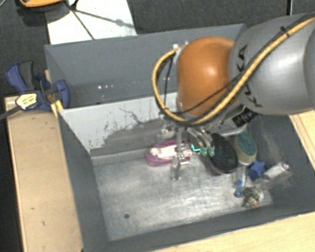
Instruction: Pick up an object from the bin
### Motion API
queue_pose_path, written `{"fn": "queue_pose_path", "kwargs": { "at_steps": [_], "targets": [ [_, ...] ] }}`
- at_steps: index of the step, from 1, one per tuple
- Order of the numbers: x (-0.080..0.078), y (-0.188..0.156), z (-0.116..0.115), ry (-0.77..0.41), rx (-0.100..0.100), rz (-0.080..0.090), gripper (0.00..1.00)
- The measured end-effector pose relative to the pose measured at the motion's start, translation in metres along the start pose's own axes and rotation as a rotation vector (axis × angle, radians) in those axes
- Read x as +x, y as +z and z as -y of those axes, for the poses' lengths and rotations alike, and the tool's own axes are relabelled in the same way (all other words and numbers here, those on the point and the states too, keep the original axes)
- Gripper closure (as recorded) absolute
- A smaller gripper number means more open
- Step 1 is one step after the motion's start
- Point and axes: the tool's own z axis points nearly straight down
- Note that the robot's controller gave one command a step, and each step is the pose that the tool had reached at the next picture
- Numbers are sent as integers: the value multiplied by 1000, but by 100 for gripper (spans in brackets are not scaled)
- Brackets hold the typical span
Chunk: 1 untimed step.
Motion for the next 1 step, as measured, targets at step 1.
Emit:
{"fn": "queue_pose_path", "kwargs": {
  "at_steps": [1],
  "targets": [
    [-6,56,14,-17,-5,31,0]
  ]
}}
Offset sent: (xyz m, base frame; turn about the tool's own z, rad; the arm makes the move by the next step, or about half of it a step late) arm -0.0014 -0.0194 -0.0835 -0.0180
